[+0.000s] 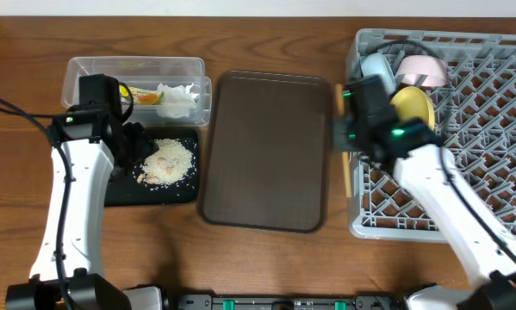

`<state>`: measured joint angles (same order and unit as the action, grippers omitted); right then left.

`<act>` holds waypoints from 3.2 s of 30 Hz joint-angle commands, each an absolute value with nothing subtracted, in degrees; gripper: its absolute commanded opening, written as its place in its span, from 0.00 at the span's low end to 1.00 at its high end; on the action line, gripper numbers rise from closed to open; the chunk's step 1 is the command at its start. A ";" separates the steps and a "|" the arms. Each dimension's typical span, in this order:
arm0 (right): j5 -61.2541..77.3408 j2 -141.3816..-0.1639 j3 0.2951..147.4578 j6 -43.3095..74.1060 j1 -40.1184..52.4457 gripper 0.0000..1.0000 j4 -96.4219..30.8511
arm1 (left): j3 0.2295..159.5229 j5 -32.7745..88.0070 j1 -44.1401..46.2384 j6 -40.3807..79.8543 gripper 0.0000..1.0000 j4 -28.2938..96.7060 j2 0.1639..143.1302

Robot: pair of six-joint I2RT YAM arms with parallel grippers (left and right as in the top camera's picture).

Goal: Sort waste into correct bins and load items into the dishwasher rack

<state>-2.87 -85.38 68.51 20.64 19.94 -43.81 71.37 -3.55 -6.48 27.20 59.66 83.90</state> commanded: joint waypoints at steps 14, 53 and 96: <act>-6.20 -90.35 67.70 17.47 12.97 0.03 -47.99 | 71.46 -3.66 3.70 21.41 0.83 57.39 83.59; -1.39 -62.63 57.54 16.14 15.88 0.59 -45.08 | 62.41 -1.08 7.86 15.18 0.82 58.15 59.68; -4.01 -31.51 40.12 11.90 13.21 0.99 -47.29 | 50.98 -1.06 7.86 15.25 0.97 53.89 31.03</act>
<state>-4.49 -34.09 41.47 16.51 15.27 -50.46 51.24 -1.26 7.62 16.03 53.78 31.07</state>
